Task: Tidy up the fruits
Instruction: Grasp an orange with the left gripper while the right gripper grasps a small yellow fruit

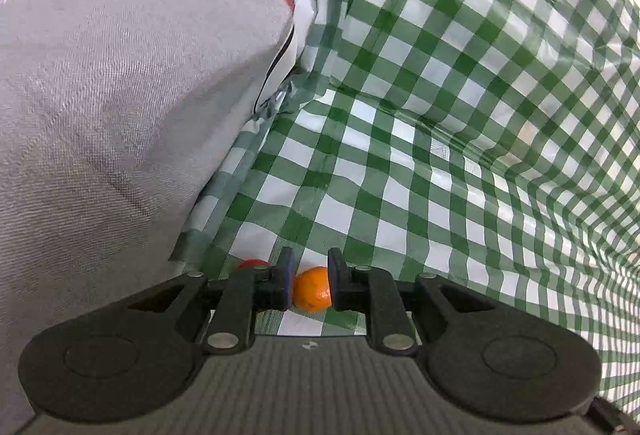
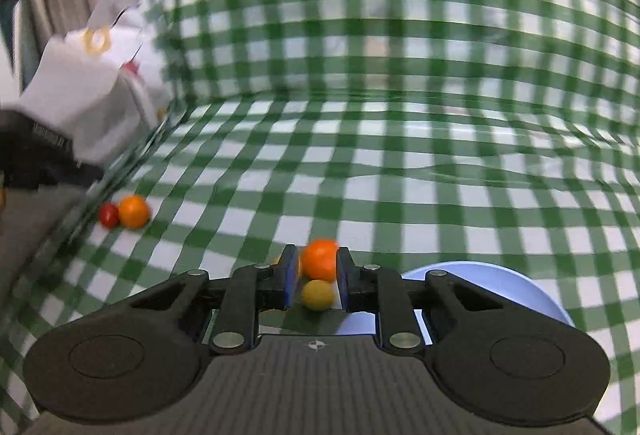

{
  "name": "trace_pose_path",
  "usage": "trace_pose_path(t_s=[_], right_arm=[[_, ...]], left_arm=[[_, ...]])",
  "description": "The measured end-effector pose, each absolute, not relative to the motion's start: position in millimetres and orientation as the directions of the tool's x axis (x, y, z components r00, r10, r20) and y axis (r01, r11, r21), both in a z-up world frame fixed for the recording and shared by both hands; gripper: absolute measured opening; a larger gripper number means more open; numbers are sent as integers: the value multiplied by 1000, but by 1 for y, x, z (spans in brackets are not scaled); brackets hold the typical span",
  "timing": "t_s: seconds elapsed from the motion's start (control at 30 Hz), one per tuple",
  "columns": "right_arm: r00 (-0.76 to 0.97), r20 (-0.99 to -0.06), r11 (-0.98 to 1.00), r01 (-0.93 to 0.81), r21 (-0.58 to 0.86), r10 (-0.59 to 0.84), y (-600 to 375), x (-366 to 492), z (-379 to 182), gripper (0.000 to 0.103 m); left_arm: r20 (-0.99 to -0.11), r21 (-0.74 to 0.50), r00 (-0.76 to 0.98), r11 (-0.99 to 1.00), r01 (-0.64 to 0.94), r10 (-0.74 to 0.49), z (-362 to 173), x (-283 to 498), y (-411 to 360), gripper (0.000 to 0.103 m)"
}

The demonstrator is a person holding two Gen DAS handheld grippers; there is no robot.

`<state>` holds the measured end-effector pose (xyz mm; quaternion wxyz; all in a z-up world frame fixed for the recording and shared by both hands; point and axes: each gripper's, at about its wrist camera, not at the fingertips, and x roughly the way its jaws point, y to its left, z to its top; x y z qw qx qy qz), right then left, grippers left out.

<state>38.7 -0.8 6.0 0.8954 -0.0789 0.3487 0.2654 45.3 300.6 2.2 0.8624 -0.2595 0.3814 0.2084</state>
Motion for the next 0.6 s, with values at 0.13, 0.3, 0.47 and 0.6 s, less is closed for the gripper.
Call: trace_pose_path(t_s=[0.13, 0.3, 0.47, 0.6], right_arm=[[616, -684, 837, -548, -15, 391, 17, 42, -9, 24], [605, -722, 828, -555, -81, 335, 32, 47, -30, 31], [618, -736, 820, -551, -155, 275, 41, 49, -38, 34], [614, -747, 812, -555, -179, 255, 44, 52, -45, 32]], left_arm=[[-771, -311, 616, 749, -585, 162, -7, 41, 312, 22], [-774, -337, 625, 765, -548, 107, -13, 46, 308, 37], [-787, -298, 609, 806, -512, 96, -19, 58, 291, 47], [-803, -262, 586, 820, -508, 107, -28, 67, 282, 50]])
